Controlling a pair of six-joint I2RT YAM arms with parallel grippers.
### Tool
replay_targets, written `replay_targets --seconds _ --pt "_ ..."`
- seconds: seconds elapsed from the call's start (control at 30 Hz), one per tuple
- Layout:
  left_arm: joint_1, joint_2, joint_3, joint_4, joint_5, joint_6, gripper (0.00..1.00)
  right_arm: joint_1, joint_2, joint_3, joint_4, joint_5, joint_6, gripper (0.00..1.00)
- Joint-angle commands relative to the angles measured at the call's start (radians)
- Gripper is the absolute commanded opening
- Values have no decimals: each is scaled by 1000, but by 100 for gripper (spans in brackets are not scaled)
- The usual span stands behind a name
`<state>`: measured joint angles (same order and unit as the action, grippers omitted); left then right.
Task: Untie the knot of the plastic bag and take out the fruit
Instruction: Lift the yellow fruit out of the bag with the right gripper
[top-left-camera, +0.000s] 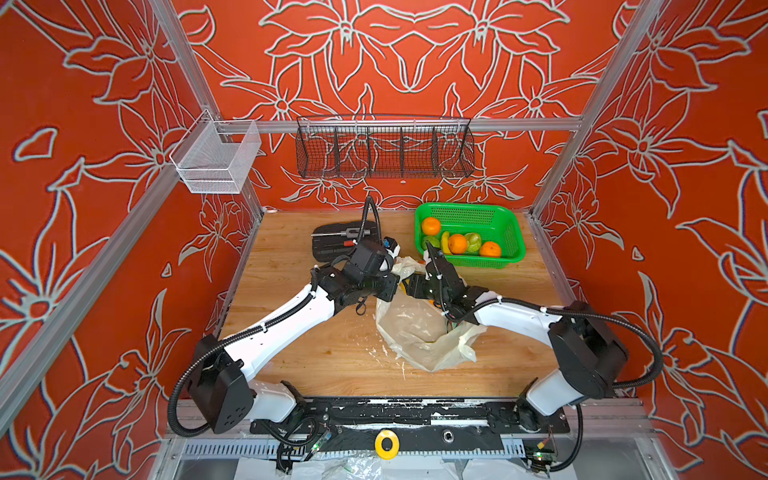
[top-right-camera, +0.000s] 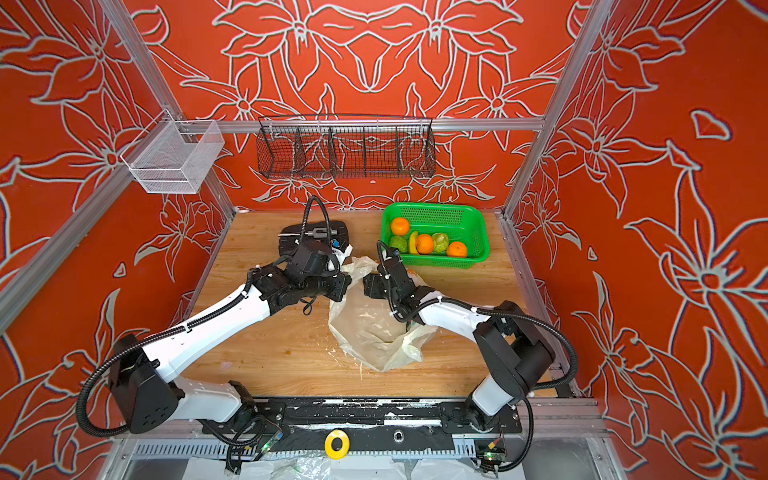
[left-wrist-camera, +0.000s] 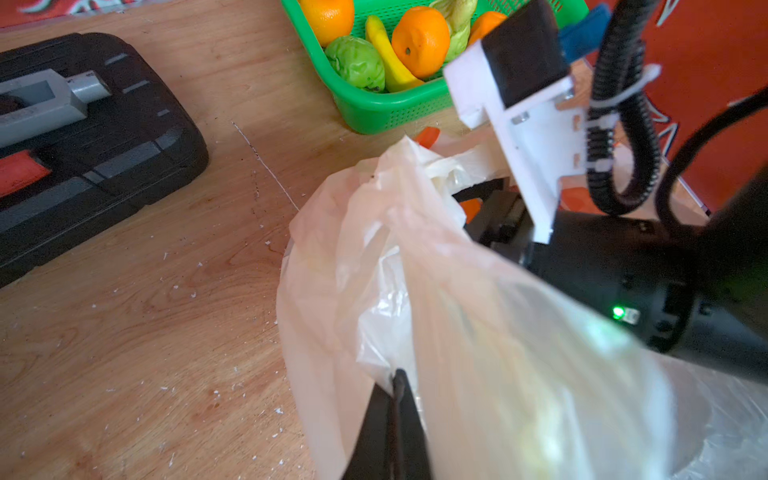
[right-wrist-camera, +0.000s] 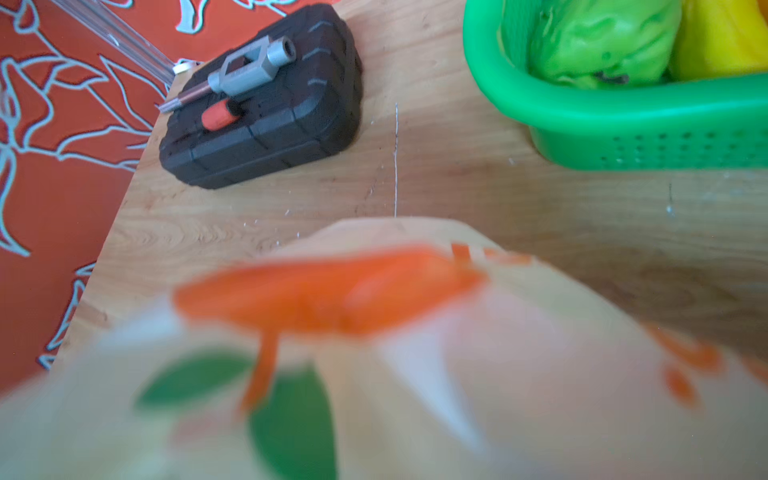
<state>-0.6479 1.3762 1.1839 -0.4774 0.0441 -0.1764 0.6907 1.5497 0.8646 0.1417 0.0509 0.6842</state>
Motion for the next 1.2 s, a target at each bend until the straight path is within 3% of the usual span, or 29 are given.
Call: replay_targets --seconds 0.0,0.3,0.43,0.83,1.17 --pt "6 5 29 -18 -31 6 0 13 -72 -42 -39 -25 -17 54" --pt "5 -6 26 -19 -41 5 5 74 -244 -112 -106 -13 -56 54" --pt "5 -27 18 -8 -27 11 12 88 -324 -131 -132 -4 -50 54" --pt "5 -155 -61 77 85 73 54 90 -517 -58 -259 97 -83 54" --pt "6 -260 -103 165 203 66 92 47 -526 106 -395 220 -55 56"
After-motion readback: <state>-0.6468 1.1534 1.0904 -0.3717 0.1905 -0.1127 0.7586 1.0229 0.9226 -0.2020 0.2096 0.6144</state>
